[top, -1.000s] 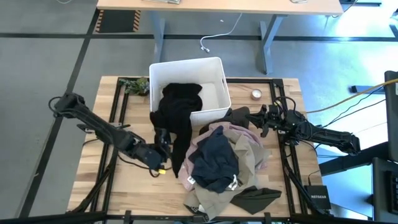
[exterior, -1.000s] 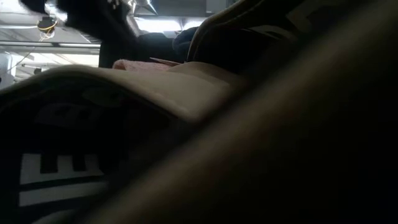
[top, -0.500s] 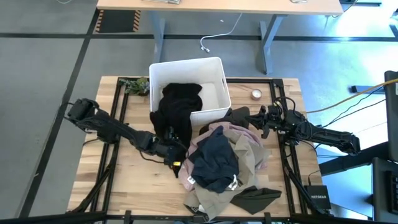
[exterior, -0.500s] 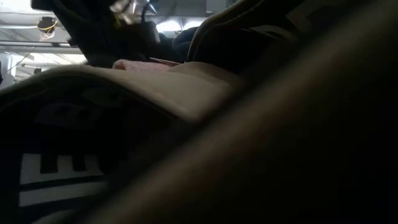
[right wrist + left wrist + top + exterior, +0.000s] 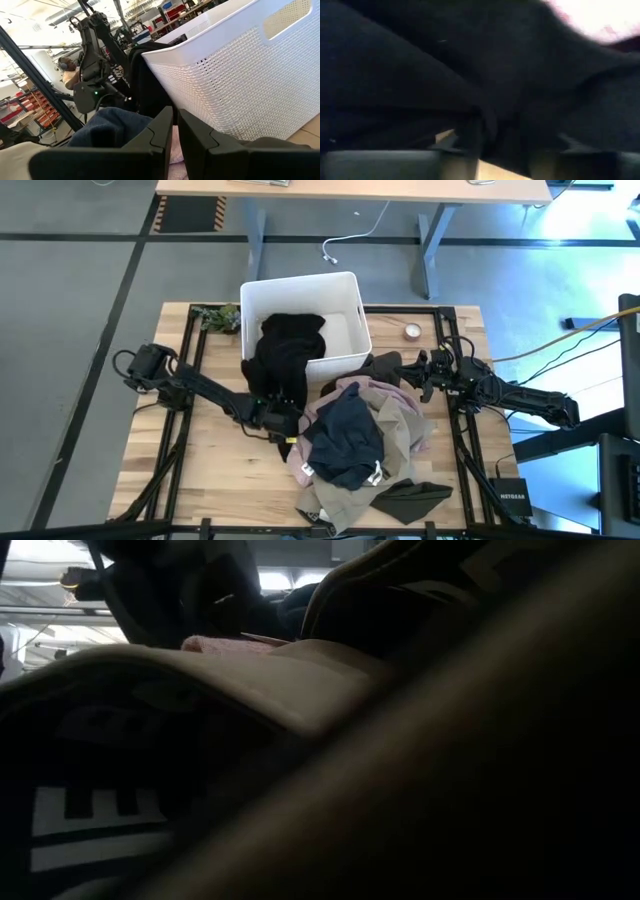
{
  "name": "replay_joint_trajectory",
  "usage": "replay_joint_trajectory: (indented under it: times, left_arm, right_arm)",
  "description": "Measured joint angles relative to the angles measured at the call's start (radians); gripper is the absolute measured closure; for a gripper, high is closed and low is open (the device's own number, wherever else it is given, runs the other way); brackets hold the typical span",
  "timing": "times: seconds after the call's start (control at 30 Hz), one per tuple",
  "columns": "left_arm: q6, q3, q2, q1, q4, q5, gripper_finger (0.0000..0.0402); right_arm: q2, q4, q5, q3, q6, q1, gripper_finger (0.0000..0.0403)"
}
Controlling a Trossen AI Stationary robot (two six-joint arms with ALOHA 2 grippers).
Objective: Sort clothes
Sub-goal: Put the black jacket into the white laundry bin
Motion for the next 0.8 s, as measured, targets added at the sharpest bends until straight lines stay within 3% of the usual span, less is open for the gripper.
replay_joint_trajectory:
  times: [0.13, 0.43, 0.67, 0.8]
  left_arm:
    - [0.077, 0.033, -0.035, -0.019, -0.068, -0.015, 0.0387]
    - [0.204, 0.208, -0.231, -0.041, -0.231, -0.312, 0.0396]
    - [0.468, 0.322, -0.414, 0.028, -0.078, -0.464, 0.0398]
    - [0.610, 0.356, -0.503, 0.126, 0.072, -0.481, 0.0399]
  right_arm:
    - [0.000, -0.001, 0.001, 0.000, 0.000, 0.000, 0.0356]
    - [0.000, -0.001, 0.002, 0.000, 0.000, 0.000, 0.0356]
    - [0.000, 0.000, 0.004, 0.000, 0.000, 0.000, 0.0356]
    - [0.000, 0.001, 0.005, 0.000, -0.003, 0.000, 0.0356]
